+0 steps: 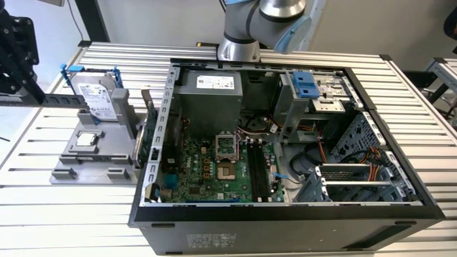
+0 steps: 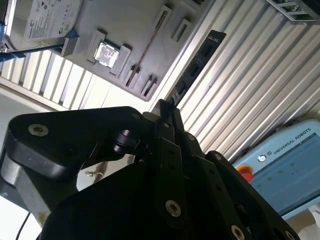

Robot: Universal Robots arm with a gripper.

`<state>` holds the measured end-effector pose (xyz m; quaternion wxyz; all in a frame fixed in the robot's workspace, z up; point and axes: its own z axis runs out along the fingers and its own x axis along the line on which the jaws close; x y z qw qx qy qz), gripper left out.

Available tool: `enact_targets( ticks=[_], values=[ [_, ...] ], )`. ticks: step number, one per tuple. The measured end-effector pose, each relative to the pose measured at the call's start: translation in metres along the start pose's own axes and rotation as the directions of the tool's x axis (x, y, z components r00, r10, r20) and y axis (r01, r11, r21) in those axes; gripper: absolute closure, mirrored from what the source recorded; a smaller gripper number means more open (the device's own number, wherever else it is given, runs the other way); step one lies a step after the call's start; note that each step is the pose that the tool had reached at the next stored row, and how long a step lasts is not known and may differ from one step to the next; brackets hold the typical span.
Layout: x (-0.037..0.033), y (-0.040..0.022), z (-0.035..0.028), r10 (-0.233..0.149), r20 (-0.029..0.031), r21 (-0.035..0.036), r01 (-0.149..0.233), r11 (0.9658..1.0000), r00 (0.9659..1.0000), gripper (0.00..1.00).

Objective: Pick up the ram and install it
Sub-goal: 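Pick up the ram and move it above insertion slot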

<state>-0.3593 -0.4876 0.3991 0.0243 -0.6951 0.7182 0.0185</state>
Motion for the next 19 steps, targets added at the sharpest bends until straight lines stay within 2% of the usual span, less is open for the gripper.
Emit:
enact_targets(
  ticks=[8, 15, 19],
  values=[
    [-0.0004, -0.0119, 0.0002, -0.003, 0.0000, -0.0003, 0.003, 1.0000, 1.0000, 1.00],
    [-0.0019, -0.0127, 0.0003, -0.054, 0.0005, -0.0033, 0.054, 0.9985, 0.9985, 1.00],
    [-0.0020, -0.0130, 0.0003, -0.060, 0.0005, -0.0039, 0.060, 0.9982, 0.9982, 1.00]
  ],
)
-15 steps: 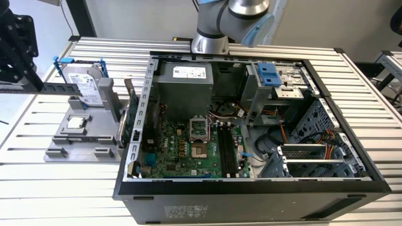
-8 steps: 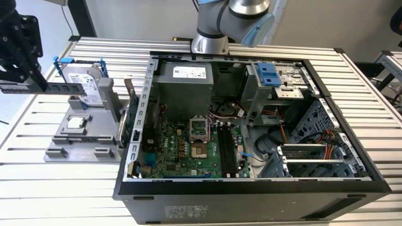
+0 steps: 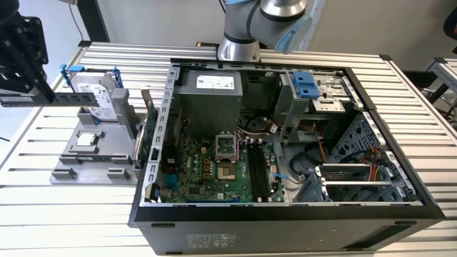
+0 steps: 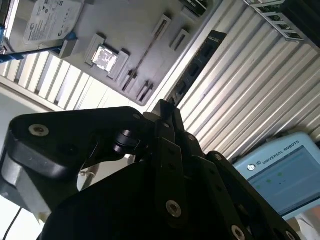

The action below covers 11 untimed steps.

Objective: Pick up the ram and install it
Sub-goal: 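Pick up the ram and move it above insertion slot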

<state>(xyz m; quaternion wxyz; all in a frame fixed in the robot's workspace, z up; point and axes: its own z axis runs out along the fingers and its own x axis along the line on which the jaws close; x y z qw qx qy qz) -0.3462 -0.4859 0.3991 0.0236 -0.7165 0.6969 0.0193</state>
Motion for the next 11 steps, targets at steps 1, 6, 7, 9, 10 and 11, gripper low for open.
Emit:
enact_targets(
  ticks=[1, 6, 7, 9, 10, 11],
  values=[
    [0.0000, -0.0006, 0.0000, 0.000, 0.0001, 0.0000, 0.000, 1.0000, 1.0000, 1.00],
    [0.0002, -0.0061, 0.0001, 0.000, 0.0001, 0.0001, 0.000, 1.0000, 1.0000, 1.00],
    [0.0002, -0.0072, 0.0001, 0.000, 0.0002, 0.0002, 0.000, 1.0000, 1.0000, 1.00],
    [0.0002, -0.0084, 0.0001, 0.000, 0.0001, 0.0001, 0.000, 1.0000, 1.0000, 1.00],
    [0.0002, -0.0090, 0.0001, 0.000, 0.0001, 0.0001, 0.000, 1.0000, 1.0000, 1.00],
    [0.0002, -0.0097, 0.0001, 0.000, 0.0001, 0.0001, 0.000, 1.0000, 1.0000, 1.00]
  ],
)
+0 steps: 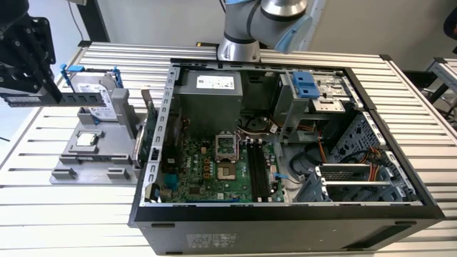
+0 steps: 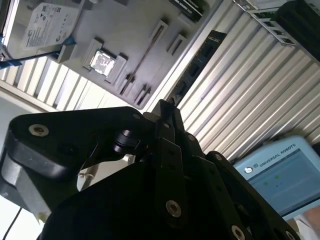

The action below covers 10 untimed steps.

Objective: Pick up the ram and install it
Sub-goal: 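Pick up the ram and move it above insertion slot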

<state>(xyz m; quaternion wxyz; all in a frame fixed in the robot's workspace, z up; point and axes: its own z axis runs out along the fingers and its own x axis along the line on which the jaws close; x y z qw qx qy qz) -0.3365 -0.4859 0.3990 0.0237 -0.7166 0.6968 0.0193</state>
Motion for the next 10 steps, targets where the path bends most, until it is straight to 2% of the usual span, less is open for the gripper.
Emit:
enact_targets(
  ticks=[10],
  values=[
    [0.0001, -0.0080, 0.0000, -0.001, 0.0000, -0.0001, 0.001, 1.0000, 1.0000, 1.00]
  ],
)
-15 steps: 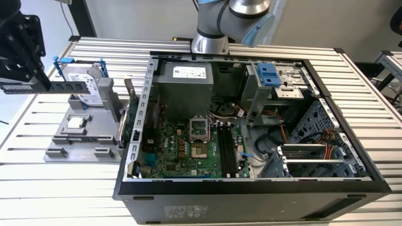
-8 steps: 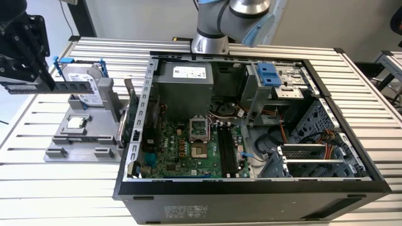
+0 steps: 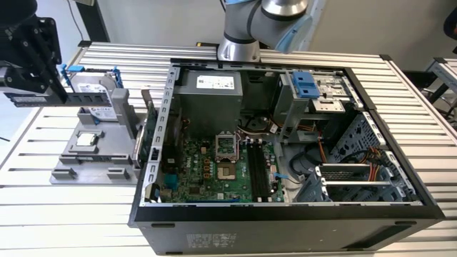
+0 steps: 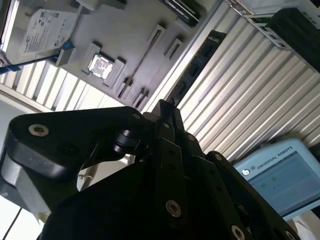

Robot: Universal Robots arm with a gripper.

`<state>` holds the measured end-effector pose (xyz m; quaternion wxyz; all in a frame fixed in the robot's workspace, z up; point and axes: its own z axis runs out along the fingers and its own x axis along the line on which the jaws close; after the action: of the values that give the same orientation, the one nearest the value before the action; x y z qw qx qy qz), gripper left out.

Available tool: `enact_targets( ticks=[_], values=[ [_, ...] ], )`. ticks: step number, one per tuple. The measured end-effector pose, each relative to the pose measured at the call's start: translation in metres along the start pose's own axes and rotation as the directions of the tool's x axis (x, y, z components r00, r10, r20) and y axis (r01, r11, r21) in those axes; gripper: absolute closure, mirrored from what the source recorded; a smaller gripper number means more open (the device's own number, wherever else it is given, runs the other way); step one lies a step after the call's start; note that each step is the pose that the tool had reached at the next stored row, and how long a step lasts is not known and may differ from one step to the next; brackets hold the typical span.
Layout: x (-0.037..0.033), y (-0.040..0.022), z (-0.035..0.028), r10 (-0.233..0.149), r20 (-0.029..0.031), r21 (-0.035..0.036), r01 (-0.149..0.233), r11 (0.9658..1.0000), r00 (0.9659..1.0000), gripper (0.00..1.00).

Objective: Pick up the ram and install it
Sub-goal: 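Pick up the ram and move it above insertion slot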

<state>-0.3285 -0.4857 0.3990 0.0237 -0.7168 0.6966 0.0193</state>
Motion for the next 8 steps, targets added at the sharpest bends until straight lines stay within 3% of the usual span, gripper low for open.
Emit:
enact_targets(
  ticks=[8],
  values=[
    [0.0002, -0.0057, 0.0001, -0.001, 0.0000, 0.0000, 0.001, 1.0000, 1.0000, 1.00]
  ],
)
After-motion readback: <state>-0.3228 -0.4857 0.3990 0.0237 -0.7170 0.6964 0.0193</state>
